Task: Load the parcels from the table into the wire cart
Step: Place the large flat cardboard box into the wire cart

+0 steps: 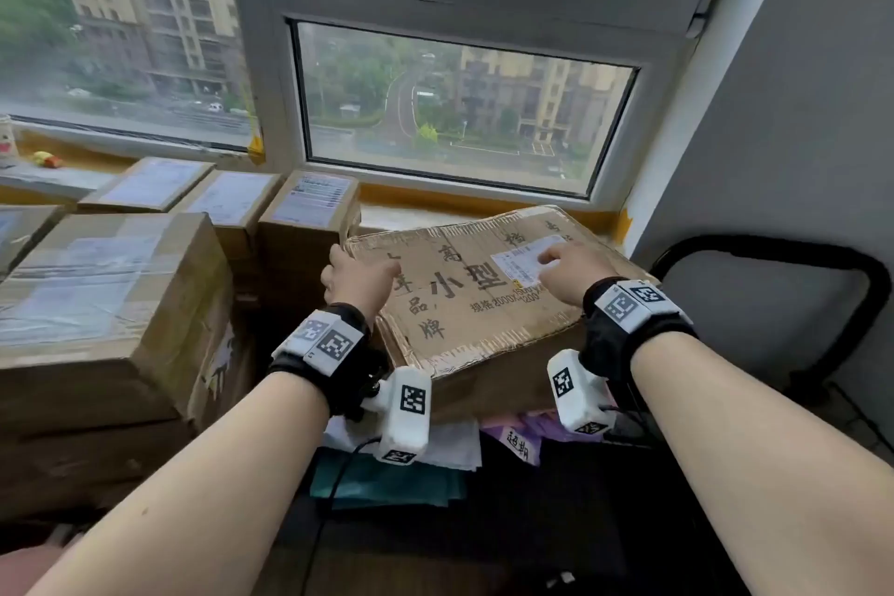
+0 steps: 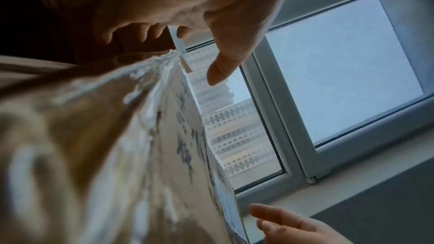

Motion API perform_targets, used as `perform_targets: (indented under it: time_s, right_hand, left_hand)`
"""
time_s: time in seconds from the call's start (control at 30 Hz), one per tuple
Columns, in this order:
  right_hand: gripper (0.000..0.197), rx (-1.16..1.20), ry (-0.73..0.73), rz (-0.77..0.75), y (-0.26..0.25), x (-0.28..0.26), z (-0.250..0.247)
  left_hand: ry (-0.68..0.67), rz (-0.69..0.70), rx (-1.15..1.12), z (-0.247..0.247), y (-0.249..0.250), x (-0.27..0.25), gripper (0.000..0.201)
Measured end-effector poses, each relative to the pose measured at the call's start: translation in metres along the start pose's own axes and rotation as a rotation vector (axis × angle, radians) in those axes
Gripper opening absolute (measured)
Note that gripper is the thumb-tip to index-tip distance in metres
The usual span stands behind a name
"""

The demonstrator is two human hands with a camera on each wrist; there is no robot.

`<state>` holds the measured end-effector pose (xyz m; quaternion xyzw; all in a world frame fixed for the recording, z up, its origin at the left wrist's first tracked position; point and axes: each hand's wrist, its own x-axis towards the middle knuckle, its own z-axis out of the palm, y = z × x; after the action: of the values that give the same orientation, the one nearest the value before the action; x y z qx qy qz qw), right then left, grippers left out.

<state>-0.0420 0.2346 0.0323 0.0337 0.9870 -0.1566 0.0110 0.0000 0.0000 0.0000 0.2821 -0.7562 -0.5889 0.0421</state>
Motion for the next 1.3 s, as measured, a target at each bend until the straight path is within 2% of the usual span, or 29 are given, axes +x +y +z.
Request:
perform_targets:
  time_s: [0.1, 0.2, 0.47, 0.7, 0.83, 0.97, 1.3]
  right_hand:
    - [0.048, -0.053, -0.034, 0.004, 0.016, 0.012, -0.003]
    - [0.052, -0.041, -0.029, 0.030, 0.041, 0.024, -0.005]
    - [0.061, 0.056, -0.031, 0.210, 0.103, 0.050, -0.007]
    - [0.065, 0.245, 0.002, 0.344, 0.116, 0.065, 0.007]
    - [0.065, 0.260, 0.004, 0.348, 0.115, 0.068, 0.007]
    - [0.062, 0.277, 0.013, 0.361, 0.116, 0.064, 0.002]
    - [0.063, 0.473, 0.194, 0.462, 0.108, 0.039, -0.017]
  left_hand:
    - [0.002, -0.071, -0.023, 0.004, -0.005, 0.002, 0.090]
    - [-0.021, -0.143, -0.066, 0.009, -0.007, 0.002, 0.079]
    - [-0.004, -0.156, -0.077, 0.020, -0.012, 0.001, 0.066]
    - [0.004, -0.224, -0.159, 0.026, -0.023, 0.005, 0.072]
    - [0.011, -0.199, -0.177, 0.026, -0.020, 0.002, 0.071]
    - [0.019, -0.165, -0.181, 0.023, -0.013, -0.006, 0.061]
    - [0.010, 0.005, -0.214, 0.014, 0.002, -0.024, 0.054]
